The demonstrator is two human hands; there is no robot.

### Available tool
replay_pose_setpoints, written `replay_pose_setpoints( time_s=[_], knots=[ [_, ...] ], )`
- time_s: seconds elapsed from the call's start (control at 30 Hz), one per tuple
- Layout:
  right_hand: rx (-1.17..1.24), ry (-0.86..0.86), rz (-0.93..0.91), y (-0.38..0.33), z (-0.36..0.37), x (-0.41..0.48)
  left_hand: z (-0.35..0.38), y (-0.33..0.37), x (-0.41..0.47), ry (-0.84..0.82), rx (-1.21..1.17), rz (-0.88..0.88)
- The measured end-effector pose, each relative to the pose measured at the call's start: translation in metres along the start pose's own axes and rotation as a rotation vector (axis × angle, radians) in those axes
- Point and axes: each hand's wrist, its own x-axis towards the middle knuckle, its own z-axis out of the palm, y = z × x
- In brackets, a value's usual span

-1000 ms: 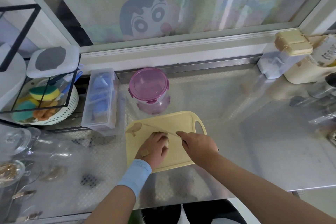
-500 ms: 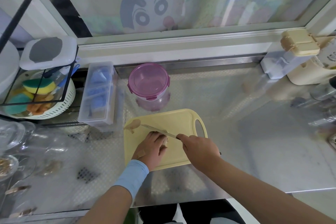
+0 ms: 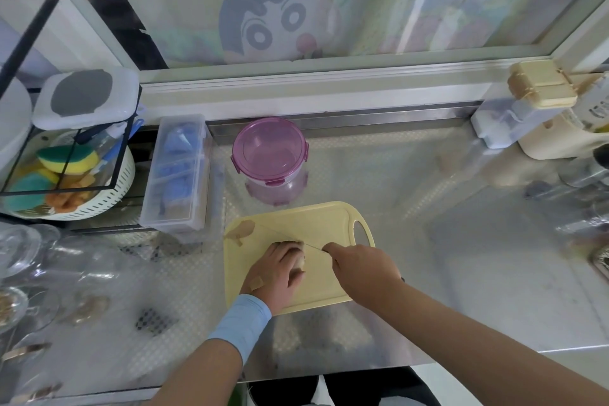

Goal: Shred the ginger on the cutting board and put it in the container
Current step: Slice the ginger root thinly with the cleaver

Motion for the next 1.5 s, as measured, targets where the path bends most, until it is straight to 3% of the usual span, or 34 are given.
replay_pose_setpoints(
  time_s=[0.43,0.9,1.03,1.13,1.3,1.5],
  knots=[
    [0.034,-0.059,-0.023,0.002,-0.008,0.015,-0.002,0.001,-0.001,0.05,-0.011,0.006],
    [0.243,-0.033,-0.004,0.001,0.014,0.035,-0.008,0.002,-0.001,-0.026,-0.078,-0.028],
    [0.351,-0.076,0.008,0.009,0.002,0.038,-0.012,-0.002,0.003,-0.106,-0.093,-0.045],
    [0.388,0.015,0.004,0.018,-0.011,0.04,-0.019,-0.005,0.013,-0.175,-0.112,-0.027],
    [0.262,0.118,-0.071,0.029,-0.018,0.05,-0.023,-0.008,0.048,-0.166,-0.032,-0.252],
    [0.2,0.203,-0.073,0.028,-0.003,0.051,-0.012,0.001,0.084,-0.402,0.042,-0.268]
  ],
)
